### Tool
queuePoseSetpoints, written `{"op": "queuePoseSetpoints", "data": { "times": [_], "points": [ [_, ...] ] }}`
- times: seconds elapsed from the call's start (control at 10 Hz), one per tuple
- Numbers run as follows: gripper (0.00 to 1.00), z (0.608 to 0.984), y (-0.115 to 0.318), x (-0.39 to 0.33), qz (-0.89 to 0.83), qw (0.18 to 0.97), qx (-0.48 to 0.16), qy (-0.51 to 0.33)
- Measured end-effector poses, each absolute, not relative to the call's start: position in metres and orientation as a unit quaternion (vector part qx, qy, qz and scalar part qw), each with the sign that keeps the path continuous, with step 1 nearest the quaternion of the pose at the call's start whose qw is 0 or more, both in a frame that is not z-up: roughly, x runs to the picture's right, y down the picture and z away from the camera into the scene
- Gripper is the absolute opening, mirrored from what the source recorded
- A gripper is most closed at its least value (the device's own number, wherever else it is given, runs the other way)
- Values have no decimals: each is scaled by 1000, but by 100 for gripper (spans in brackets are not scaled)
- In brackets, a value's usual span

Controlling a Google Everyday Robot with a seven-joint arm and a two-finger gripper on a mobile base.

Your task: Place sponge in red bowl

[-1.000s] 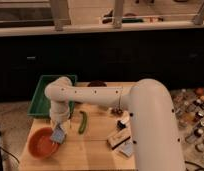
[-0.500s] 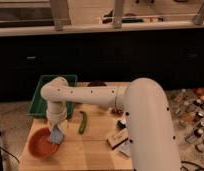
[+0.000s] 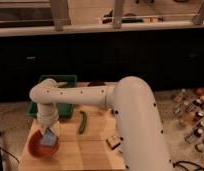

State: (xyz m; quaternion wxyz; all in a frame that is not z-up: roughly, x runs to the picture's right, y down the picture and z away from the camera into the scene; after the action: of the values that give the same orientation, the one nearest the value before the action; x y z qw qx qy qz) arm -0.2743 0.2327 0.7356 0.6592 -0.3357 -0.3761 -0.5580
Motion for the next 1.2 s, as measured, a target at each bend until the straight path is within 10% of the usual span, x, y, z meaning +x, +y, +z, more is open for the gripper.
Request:
{"op": "queuePoseSetpoints", "data": {
  "times": [0.8,1.2],
  "points": [
    [77,728,245,-305,-603,601,-337,-403],
    [80,726,245,-299,-606,597,-339,-400]
  ]
}}
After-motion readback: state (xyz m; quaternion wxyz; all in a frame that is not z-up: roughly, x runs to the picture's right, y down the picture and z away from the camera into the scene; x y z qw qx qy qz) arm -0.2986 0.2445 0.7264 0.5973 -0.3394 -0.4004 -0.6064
